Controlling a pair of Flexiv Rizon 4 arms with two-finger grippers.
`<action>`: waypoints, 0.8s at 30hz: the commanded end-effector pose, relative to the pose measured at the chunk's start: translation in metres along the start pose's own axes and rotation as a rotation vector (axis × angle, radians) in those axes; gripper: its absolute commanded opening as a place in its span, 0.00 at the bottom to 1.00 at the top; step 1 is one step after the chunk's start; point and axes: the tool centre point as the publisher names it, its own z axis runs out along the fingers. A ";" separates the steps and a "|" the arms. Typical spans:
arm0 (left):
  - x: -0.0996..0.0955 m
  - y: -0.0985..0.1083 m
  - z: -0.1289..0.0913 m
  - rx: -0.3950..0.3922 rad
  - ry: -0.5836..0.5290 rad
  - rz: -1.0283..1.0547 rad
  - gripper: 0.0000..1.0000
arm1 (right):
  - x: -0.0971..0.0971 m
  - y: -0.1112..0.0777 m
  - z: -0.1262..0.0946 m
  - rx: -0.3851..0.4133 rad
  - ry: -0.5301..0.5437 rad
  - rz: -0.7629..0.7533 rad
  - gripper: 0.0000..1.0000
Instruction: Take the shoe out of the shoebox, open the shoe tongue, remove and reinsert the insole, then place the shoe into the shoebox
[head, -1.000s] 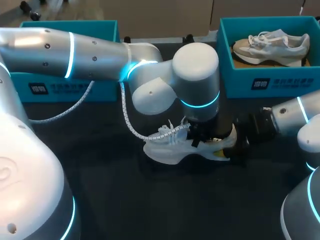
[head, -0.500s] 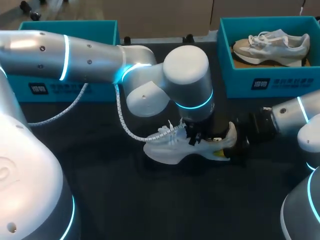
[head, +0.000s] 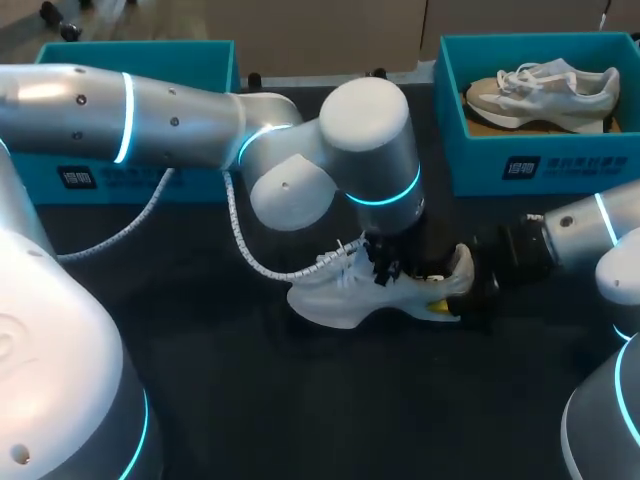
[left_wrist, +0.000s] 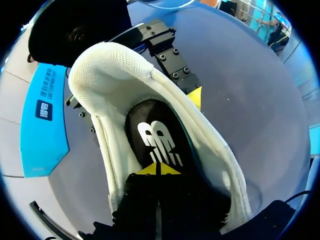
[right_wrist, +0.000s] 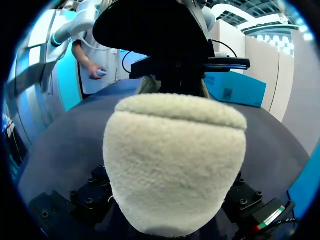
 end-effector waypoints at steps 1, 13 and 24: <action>-0.003 0.000 -0.007 0.020 0.025 0.015 0.00 | 0.002 -0.002 0.005 0.004 -0.001 -0.001 0.00; 0.004 -0.004 -0.026 0.062 0.067 0.027 0.00 | 0.002 -0.002 0.005 0.004 -0.001 -0.001 0.00; 0.008 -0.017 -0.027 0.145 0.124 0.041 0.00 | 0.002 -0.002 0.005 0.004 -0.001 -0.001 0.00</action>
